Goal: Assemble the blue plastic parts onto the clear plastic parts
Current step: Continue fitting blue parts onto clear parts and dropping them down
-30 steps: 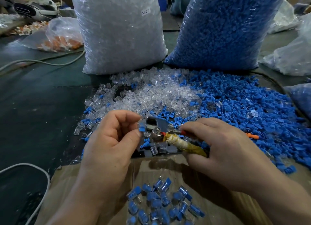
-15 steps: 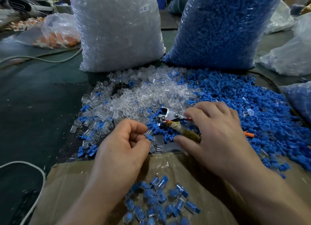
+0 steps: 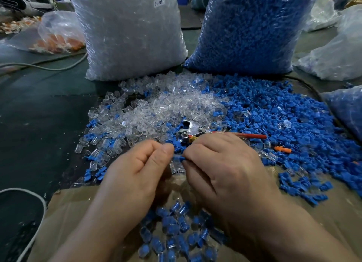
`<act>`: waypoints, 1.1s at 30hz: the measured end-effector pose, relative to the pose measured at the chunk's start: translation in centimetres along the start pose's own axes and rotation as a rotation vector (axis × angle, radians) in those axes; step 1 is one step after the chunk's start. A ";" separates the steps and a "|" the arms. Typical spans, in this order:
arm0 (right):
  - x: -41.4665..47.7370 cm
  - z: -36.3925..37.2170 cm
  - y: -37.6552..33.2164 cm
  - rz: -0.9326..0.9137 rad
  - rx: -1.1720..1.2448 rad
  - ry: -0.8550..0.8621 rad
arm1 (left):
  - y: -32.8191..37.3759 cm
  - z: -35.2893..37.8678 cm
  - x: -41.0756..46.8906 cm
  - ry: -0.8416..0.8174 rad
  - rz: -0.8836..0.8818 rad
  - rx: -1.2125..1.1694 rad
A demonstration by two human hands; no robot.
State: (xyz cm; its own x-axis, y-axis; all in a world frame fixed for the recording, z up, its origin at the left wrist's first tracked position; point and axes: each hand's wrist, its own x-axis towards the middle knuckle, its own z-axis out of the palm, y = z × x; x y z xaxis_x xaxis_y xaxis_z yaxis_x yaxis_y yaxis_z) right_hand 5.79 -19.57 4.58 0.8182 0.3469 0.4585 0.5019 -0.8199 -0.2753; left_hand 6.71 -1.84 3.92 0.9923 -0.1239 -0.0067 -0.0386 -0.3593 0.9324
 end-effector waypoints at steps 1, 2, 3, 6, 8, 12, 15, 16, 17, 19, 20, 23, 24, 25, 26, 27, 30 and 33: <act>0.0 0.0 -0.3 -0.003 0.011 -0.007 | -0.1 -0.1 0.1 -0.056 -0.027 0.000; 0.0 0.0 -0.5 0.001 0.030 -0.020 | -0.2 -0.2 0.1 -0.092 -0.036 -0.022; -0.1 -0.1 -0.7 0.016 0.056 -0.036 | -0.3 -0.3 0.1 -0.112 -0.032 -0.058; 0.1 -0.4 -1.4 0.303 0.416 -0.144 | -0.8 -0.5 0.2 -0.172 0.060 -0.161; 0.4 -1.0 -1.7 0.638 0.934 -0.292 | -0.8 -0.7 0.0 -0.221 0.123 -0.177; 0.3 -1.6 -1.2 0.783 1.060 -0.420 | -0.5 -2.0 -0.3 -0.107 0.174 -0.080; -0.3 -0.8 -0.4 0.571 0.373 -0.362 | -0.7 -3.1 0.2 -0.043 0.130 0.185; -0.4 -0.5 -0.3 0.475 0.141 -0.368 | -0.7 -3.2 0.3 -0.093 0.104 0.280; -0.5 -0.3 -0.4 0.406 -0.013 -0.368 | -0.7 -3.1 0.4 -0.163 0.080 0.364; -0.4 0.3 -0.7 0.327 -0.126 -0.369 | -0.9 -2.9 0.6 -0.276 0.130 0.559; -0.3 0.6 -0.7 0.300 -0.142 -0.371 | -0.8 -2.9 0.6 -0.313 0.177 0.624; 0.3 1.1 -0.7 0.270 -0.168 -0.381 | -0.8 -3.1 0.7 -0.374 0.183 0.580; 0.5 1.3 -0.7 0.265 -0.179 -0.384 | -0.8 -3.0 0.8 -0.351 0.177 0.550; 0.6 1.5 -0.6 0.257 -0.197 -0.386 | -0.9 -2.9 0.9 -0.288 0.172 0.532; 0.8 1.6 -0.6 0.251 -0.211 -0.384 | -1.2 -2.8 1.1 -0.192 0.167 0.532; 0.9 1.7 -0.6 0.250 -0.217 -0.386 | -1.5 -2.7 1.3 -0.091 0.160 0.554; 1.1 2.1 -0.5 0.249 -0.220 -0.390 | -2.0 -2.1 1.8 0.027 0.128 0.714; 1.1 2.2 -0.5 0.252 -0.203 -0.369 | -2.1 -1.4 1.8 0.002 0.106 0.817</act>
State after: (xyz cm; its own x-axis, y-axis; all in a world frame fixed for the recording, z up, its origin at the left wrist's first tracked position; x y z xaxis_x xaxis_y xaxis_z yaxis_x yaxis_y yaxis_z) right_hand 7.04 -17.74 3.31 0.9704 0.2342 0.0584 0.2405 -0.9586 -0.1525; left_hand 8.76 0.00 2.51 0.9788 -0.1933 0.0677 -0.2046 -0.9059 0.3708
